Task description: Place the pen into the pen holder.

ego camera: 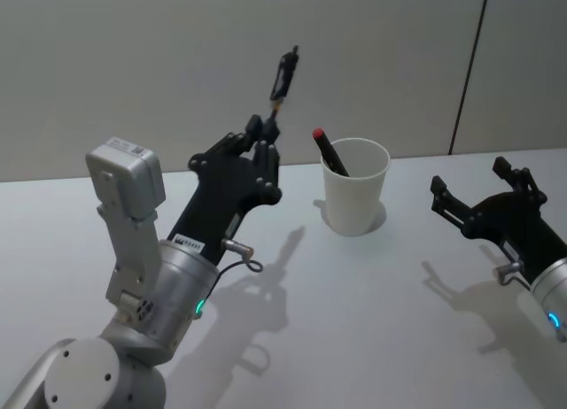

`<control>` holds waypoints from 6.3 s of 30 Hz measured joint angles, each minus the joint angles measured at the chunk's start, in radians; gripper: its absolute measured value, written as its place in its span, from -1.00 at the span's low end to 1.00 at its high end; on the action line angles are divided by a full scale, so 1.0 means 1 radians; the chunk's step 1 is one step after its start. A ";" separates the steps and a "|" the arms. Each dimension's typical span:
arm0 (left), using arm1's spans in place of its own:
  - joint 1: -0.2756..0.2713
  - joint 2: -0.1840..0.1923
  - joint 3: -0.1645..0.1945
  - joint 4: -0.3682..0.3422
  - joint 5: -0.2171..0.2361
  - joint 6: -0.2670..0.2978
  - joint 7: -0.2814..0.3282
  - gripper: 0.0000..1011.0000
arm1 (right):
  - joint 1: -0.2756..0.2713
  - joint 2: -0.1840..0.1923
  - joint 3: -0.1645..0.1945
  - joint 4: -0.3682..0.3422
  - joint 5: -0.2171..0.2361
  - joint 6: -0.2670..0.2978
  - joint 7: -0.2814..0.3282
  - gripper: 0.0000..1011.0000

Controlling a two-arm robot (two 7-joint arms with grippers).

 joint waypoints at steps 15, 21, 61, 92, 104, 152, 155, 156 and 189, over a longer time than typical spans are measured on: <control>-0.069 -0.033 0.003 0.069 -0.139 -0.019 -0.268 -0.77 | 0.000 0.000 0.000 0.000 0.000 0.000 0.000 0.98; -0.096 -0.047 0.007 0.100 -0.193 -0.003 -0.368 -0.77 | 0.000 0.000 0.000 0.000 0.000 0.000 0.000 0.98; -0.208 -0.104 0.035 0.232 -0.342 0.114 -0.675 -0.77 | -0.007 0.011 0.013 -0.033 0.062 0.035 0.033 0.98; -0.208 -0.075 0.048 0.240 -0.315 0.198 -0.701 -0.77 | -0.020 0.022 0.028 -0.071 0.121 0.058 0.059 0.98; -0.207 -0.070 0.050 0.238 -0.311 0.201 -0.693 -0.77 | -0.022 0.022 0.030 -0.073 0.124 0.059 0.060 0.98; -0.194 -0.025 0.050 0.218 -0.273 0.237 -0.594 -0.77 | -0.022 0.022 0.029 -0.074 0.125 0.059 0.060 0.98; -0.194 -0.023 0.051 0.218 -0.271 0.240 -0.593 -0.77 | -0.022 0.022 0.029 -0.074 0.125 0.059 0.060 0.98; -0.194 -0.023 0.051 0.218 -0.271 0.240 -0.593 -0.77 | -0.022 0.022 0.029 -0.074 0.125 0.059 0.060 0.98; -0.194 -0.017 0.056 0.220 -0.263 0.247 -0.585 -0.77 | -0.087 0.107 0.103 -0.152 0.359 0.138 0.109 0.98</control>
